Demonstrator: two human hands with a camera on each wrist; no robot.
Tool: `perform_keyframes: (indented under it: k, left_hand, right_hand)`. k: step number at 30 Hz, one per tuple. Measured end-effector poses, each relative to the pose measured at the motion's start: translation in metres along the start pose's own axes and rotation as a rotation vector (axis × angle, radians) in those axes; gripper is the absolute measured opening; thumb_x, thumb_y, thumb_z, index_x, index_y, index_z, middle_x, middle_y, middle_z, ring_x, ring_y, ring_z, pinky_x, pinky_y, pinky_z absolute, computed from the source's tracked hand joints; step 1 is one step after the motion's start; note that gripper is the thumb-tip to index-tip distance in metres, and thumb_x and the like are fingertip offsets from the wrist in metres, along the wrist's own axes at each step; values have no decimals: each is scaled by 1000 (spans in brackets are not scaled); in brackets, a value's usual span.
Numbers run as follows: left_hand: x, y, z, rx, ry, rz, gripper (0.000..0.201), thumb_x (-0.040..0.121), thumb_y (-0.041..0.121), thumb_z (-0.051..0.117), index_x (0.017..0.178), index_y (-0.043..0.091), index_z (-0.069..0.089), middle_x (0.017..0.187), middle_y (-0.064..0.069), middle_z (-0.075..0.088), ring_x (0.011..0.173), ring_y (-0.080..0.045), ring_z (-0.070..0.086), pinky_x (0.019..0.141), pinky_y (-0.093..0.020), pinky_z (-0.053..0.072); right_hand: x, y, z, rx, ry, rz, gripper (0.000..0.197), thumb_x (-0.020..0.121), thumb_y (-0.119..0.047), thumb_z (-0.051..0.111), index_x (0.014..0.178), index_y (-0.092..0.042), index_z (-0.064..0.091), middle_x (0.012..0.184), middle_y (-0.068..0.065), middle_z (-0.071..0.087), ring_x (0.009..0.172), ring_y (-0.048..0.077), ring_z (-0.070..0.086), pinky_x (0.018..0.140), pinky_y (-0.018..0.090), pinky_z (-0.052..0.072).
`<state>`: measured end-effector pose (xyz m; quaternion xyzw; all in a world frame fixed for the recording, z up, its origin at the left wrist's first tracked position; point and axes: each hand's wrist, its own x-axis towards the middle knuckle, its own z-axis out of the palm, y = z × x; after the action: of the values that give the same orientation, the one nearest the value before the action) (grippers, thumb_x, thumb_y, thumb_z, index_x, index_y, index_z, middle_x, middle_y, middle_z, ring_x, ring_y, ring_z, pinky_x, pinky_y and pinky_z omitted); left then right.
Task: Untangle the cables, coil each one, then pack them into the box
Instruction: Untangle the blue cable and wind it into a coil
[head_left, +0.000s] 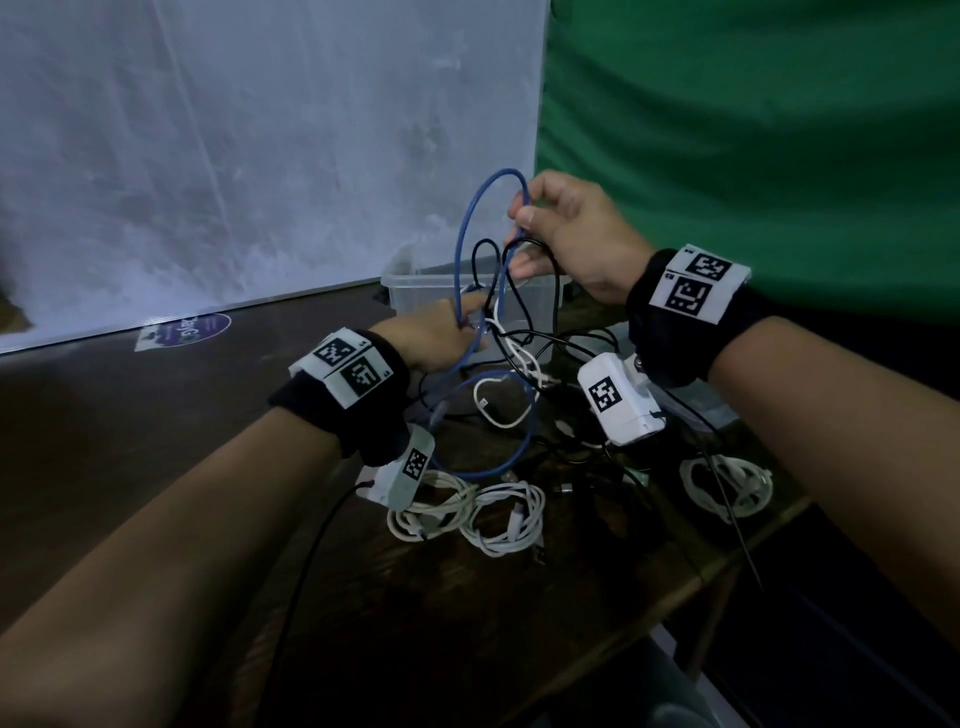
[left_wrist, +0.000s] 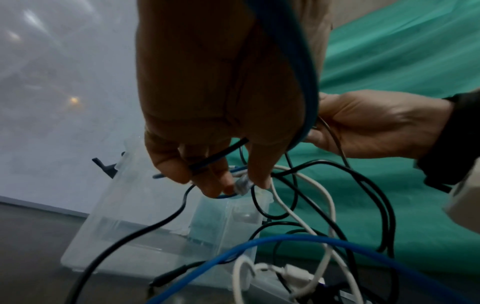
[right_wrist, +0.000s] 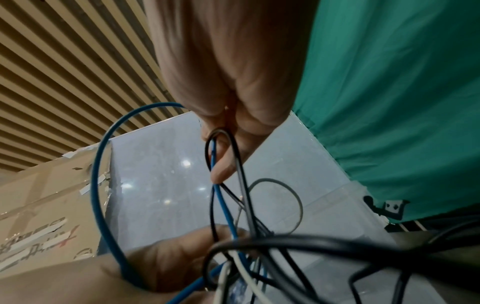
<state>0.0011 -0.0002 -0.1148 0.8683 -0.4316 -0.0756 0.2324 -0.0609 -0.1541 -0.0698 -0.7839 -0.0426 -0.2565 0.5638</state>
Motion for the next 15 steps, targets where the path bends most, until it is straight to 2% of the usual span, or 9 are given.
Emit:
perform_keyframes:
  k: [2,3,5,7,9,11,12,15]
  left_hand:
    - [3,-2,-1,-18,55,-5,15,96,16,50,111,19,50,88,1,52,72,-12,47,65,-20,38]
    - [3,-2,-2,-34,83,-1,9,95,13,50,104,18,49,82,4,50,69,-9,46,60,-15,39]
    - [3,-4,-3,-54,119,10,6,96,9,47,98,15,48,75,6,48,65,-11,46,56,-11,39]
    - [3,-6,-5,-63,118,8,3,96,10,46,98,11,48,76,0,50,71,-20,49,67,-25,44]
    - [2,-8,-8,-109,114,3,5,96,11,47,92,15,48,77,-3,53,73,-23,52,72,-39,48]
    - [1,-11,-10,-146,128,-15,12,96,12,47,88,20,46,73,0,55,71,-23,55,73,-41,51]
    - [0,-13,-11,-136,137,-33,8,96,14,47,91,19,44,73,1,55,72,-24,58,72,-40,51]
    - [-3,-22,-13,-77,137,-88,1,97,17,47,97,18,46,82,-7,60,78,-27,65,72,-40,53]
  right_hand:
    - [0,1,-3,-36,1,-17,22,98,-3,42,82,-15,50,71,7,56,47,13,56,52,26,56]
    - [0,2,-5,-65,6,-27,22,98,-3,42,82,-16,50,69,6,54,49,15,55,51,26,56]
    - [0,5,-9,-130,25,-43,25,97,-2,42,80,-17,50,66,5,50,50,15,53,49,25,53]
    - [1,10,-13,-229,48,-60,26,96,-4,43,78,-21,50,64,3,48,49,11,50,47,26,52]
    - [4,16,-19,-348,76,-64,26,95,-7,44,77,-23,53,62,0,47,46,4,47,44,25,49]
    - [4,20,-28,-448,117,-52,20,94,-8,46,84,-19,57,59,-6,46,40,1,44,45,22,43]
    - [4,20,-33,-489,145,-48,17,94,-8,47,87,-18,59,58,-8,46,40,1,44,46,22,41]
    - [4,19,-43,-484,204,-18,19,95,-8,45,90,-18,59,60,-1,46,37,3,44,40,21,43]
